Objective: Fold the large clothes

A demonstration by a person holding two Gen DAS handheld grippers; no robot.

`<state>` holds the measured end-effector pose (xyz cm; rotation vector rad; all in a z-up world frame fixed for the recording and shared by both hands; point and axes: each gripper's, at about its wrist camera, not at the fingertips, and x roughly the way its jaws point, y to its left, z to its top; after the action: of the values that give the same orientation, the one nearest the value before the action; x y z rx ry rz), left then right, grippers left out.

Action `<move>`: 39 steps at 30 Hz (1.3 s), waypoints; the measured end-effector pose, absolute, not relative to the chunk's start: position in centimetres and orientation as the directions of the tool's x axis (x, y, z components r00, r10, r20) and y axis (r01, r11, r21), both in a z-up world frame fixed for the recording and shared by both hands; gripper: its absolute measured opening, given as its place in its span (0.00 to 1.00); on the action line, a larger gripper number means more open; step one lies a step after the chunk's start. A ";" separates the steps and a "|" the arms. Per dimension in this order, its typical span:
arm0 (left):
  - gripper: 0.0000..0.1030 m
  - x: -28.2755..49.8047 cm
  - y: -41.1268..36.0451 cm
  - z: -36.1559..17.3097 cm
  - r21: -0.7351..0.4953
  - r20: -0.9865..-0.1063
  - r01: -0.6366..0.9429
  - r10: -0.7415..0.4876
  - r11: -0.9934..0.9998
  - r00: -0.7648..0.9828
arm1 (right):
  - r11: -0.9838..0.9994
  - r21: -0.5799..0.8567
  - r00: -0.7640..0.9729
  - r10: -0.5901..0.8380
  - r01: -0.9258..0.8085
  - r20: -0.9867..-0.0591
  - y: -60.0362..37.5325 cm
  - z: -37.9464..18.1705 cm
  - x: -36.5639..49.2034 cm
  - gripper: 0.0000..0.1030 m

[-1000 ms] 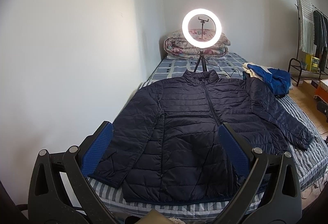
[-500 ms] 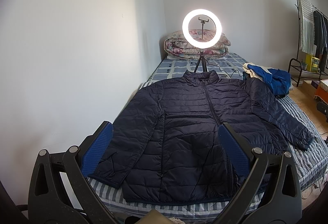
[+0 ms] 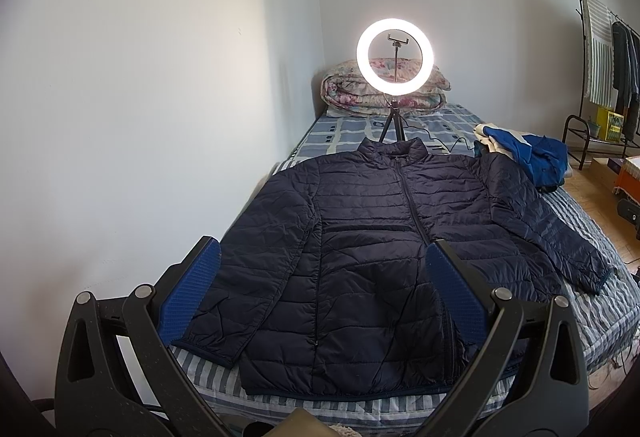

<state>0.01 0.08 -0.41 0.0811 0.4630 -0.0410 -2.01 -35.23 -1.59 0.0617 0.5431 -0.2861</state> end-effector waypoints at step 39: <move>1.00 -1.6 6.5 -2.3 0.067 -0.434 -0.049 0.074 0.997 0.898 | 0.990 -0.040 0.842 -0.134 0.133 -0.522 -27.7 -1.8 2.8 1.00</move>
<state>-1.62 6.52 -2.28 0.0553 0.4516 0.0638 2.83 -27.71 -1.83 -0.0018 0.5512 -0.1415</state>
